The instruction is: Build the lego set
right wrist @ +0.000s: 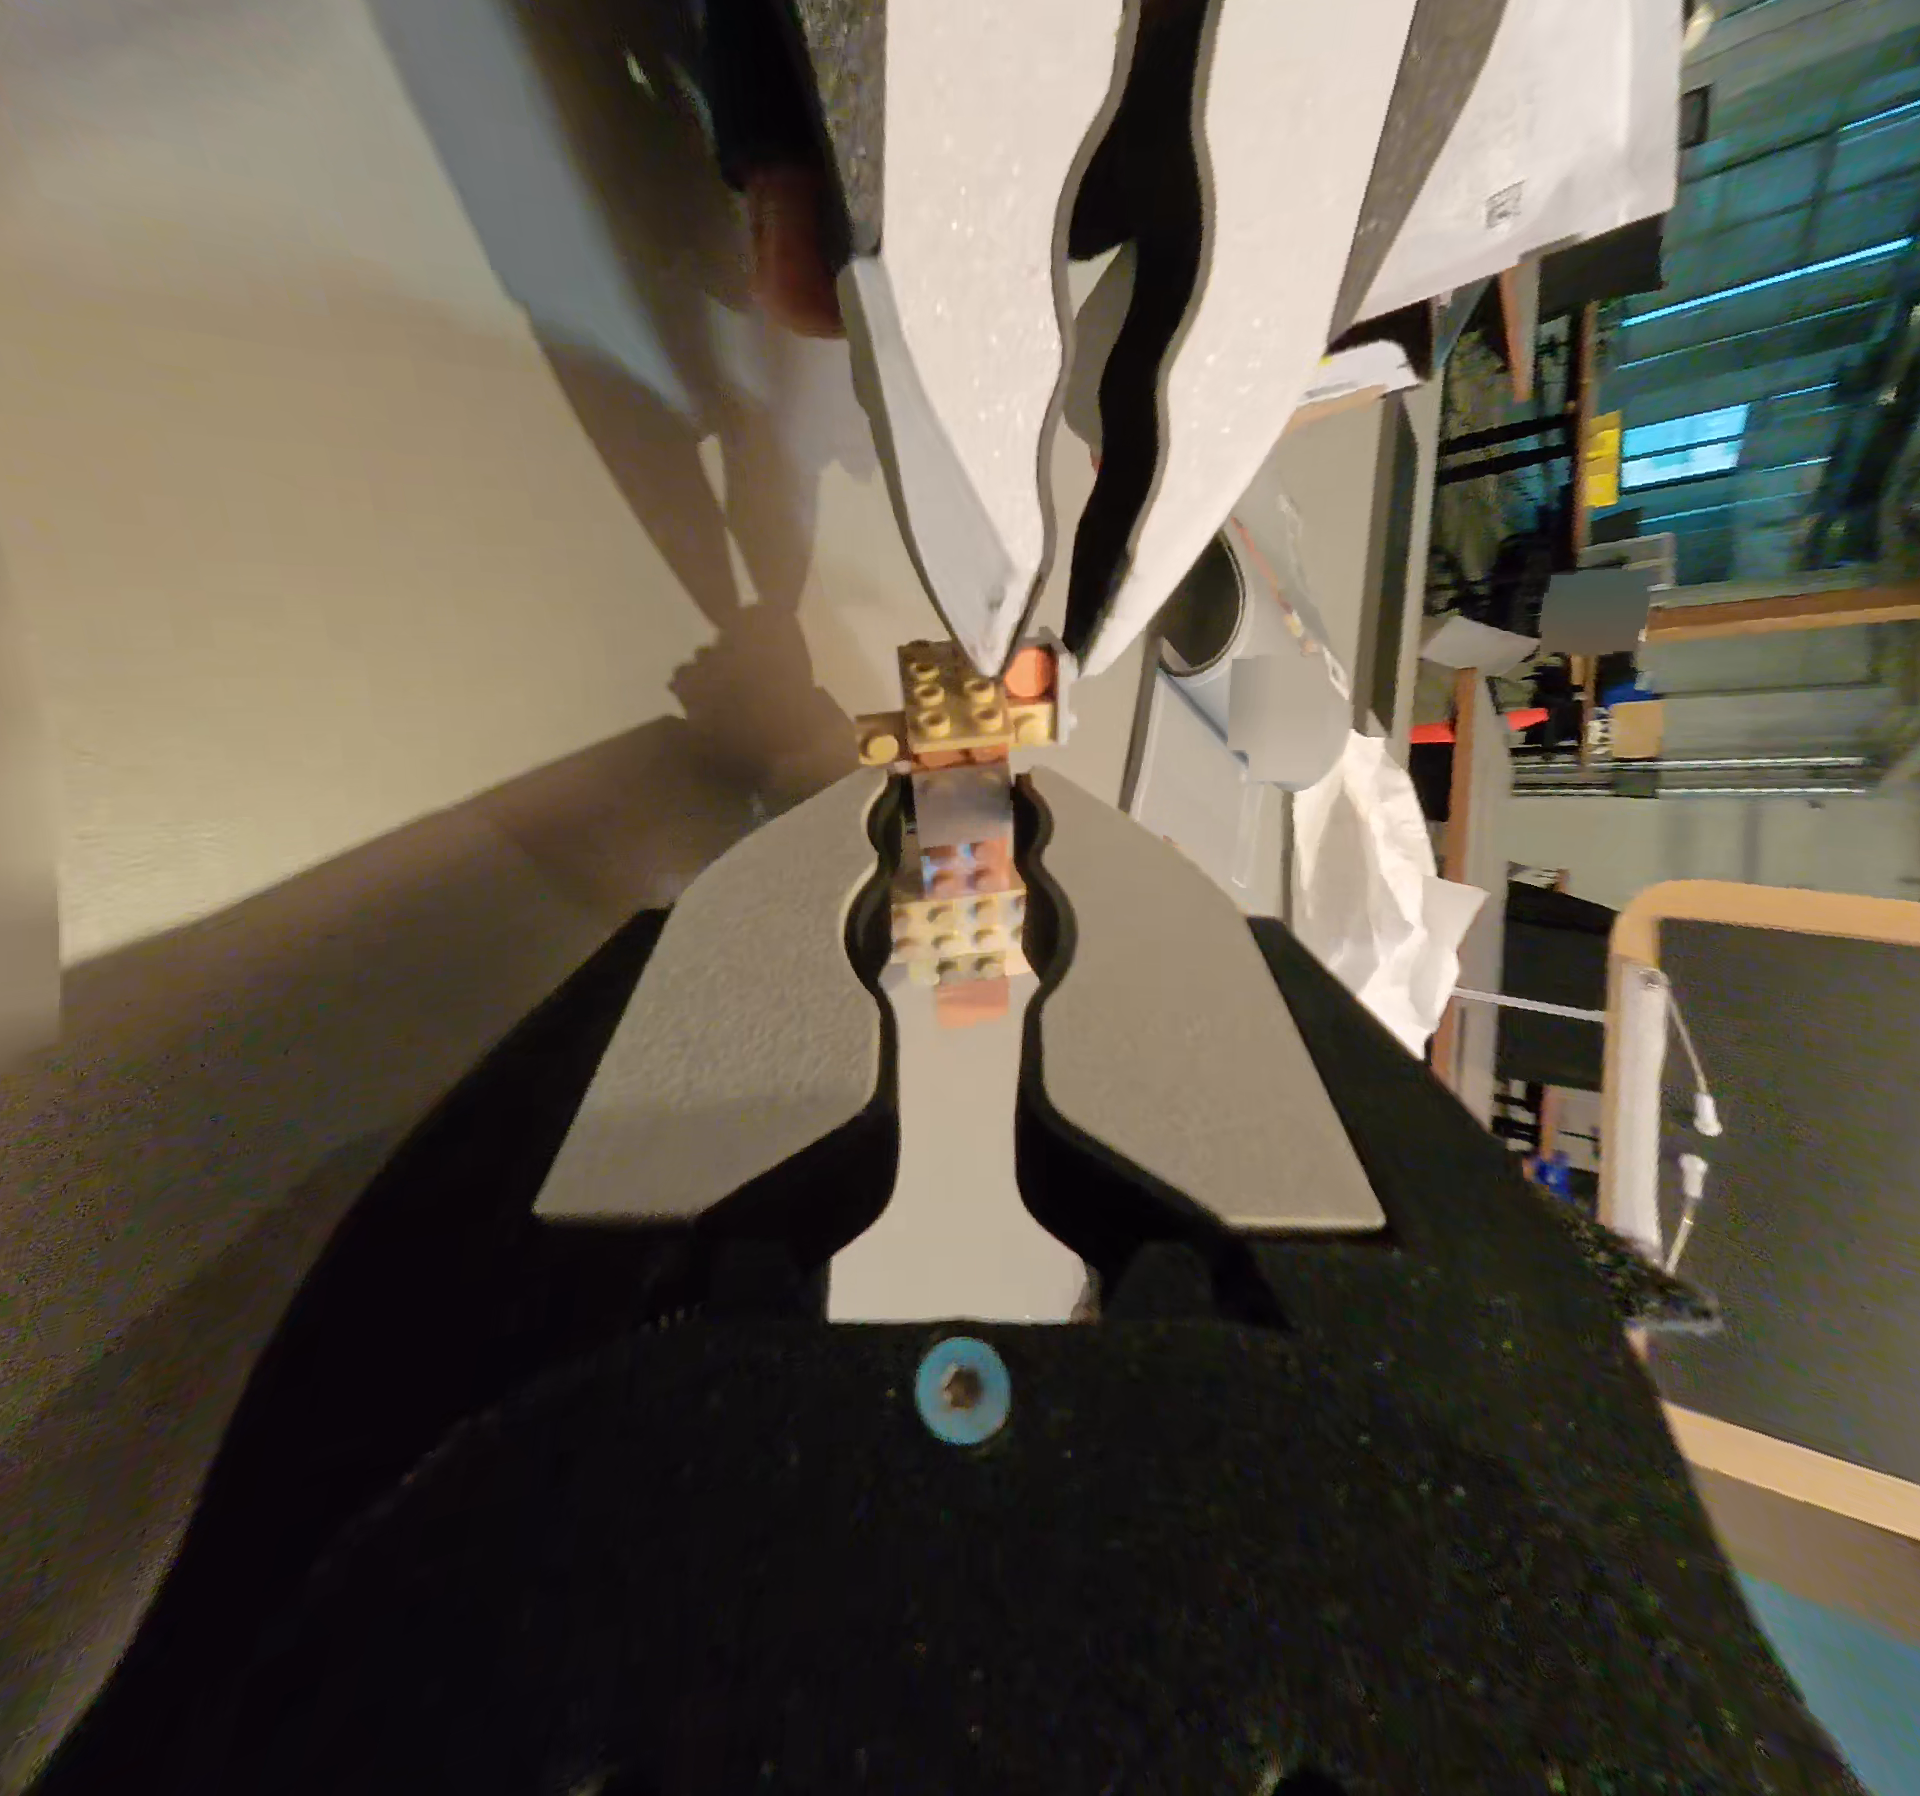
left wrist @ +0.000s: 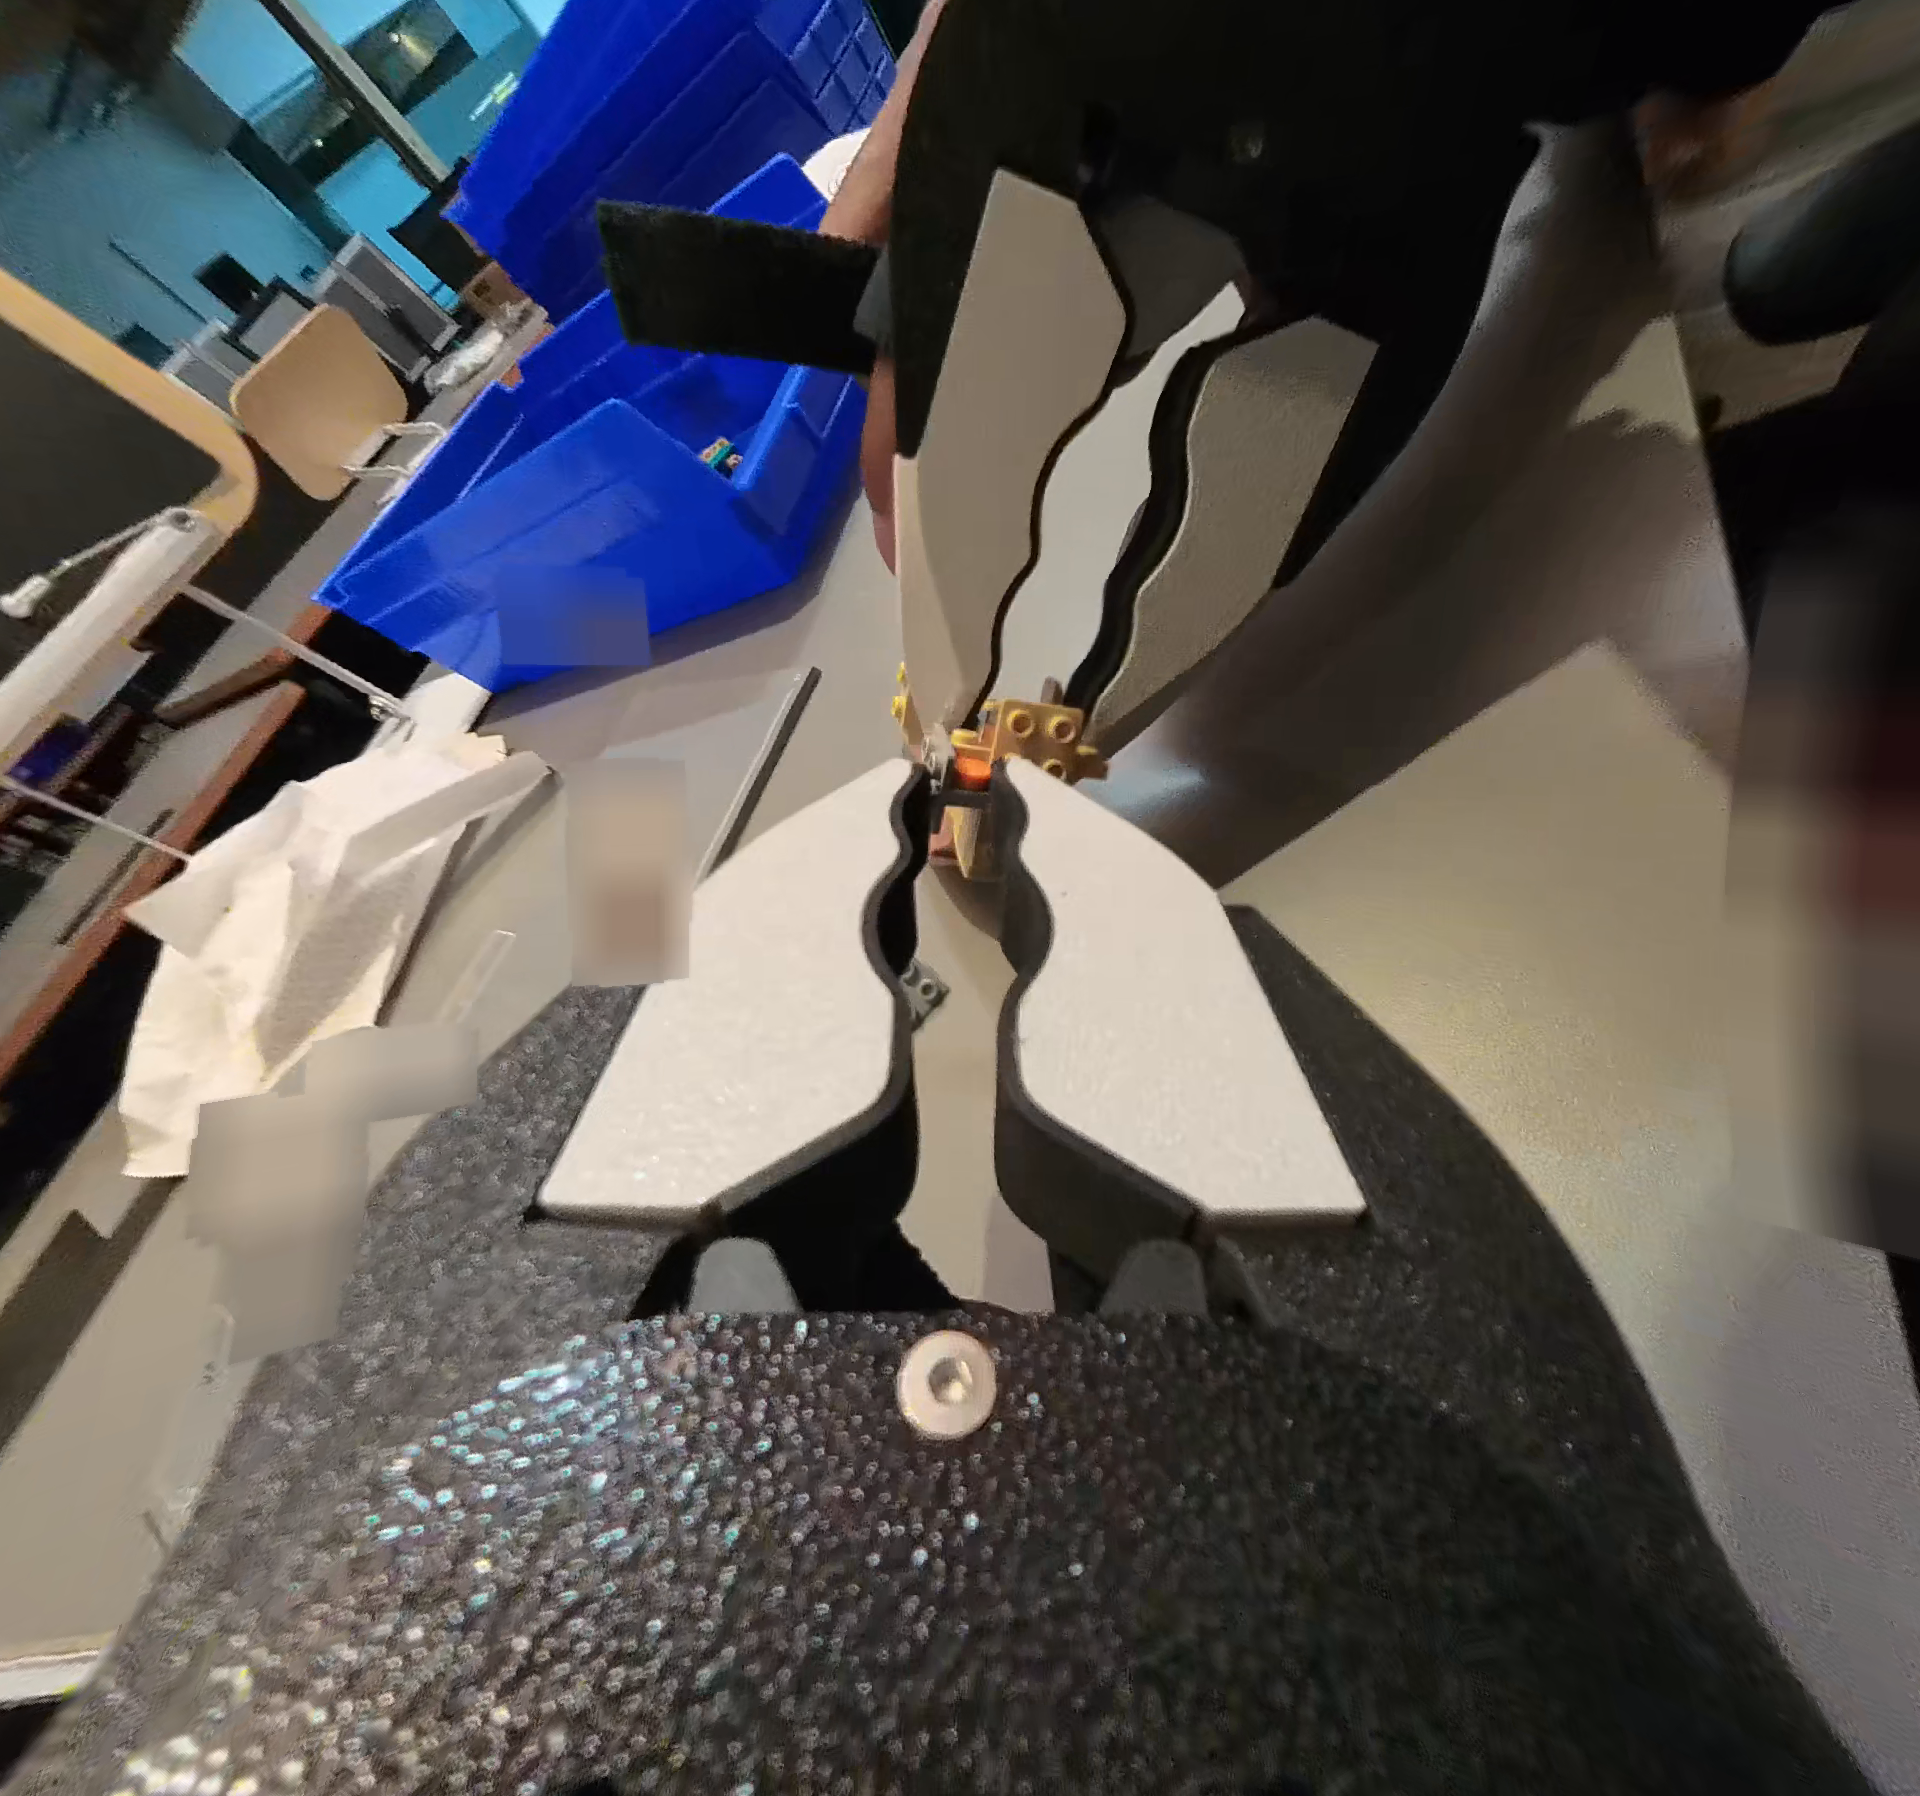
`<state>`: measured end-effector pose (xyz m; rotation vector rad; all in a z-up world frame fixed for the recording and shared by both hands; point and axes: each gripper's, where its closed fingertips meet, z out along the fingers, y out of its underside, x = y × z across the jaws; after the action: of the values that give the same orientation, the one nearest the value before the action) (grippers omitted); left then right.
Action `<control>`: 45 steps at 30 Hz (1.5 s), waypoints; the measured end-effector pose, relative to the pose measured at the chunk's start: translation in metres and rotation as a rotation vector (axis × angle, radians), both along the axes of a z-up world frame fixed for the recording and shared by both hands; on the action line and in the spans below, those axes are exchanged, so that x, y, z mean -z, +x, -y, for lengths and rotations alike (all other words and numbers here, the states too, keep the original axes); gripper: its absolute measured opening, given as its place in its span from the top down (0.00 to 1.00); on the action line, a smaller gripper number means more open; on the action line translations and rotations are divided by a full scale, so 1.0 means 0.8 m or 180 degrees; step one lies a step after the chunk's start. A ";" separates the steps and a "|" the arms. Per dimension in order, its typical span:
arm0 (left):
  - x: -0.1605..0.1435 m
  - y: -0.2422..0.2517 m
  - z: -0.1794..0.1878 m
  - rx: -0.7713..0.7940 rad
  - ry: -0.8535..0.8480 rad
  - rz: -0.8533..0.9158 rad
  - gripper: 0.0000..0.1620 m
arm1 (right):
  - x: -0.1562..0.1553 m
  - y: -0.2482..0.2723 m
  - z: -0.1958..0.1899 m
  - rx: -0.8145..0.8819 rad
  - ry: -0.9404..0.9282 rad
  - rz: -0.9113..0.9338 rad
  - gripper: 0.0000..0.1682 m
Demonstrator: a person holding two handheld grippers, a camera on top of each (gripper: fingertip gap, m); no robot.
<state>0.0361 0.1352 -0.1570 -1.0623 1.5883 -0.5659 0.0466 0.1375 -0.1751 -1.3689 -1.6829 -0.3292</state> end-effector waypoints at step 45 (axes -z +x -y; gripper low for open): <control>0.027 0.012 0.031 -0.0055 0.0432 -0.0305 0.94 | 0.024 0.035 0.036 0.0370 -0.0313 -0.0391 0.78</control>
<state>0.0459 0.1102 -0.1785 -1.0127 1.6748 -0.3946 0.0742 0.1084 -0.1947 -1.5321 -1.5392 -0.2259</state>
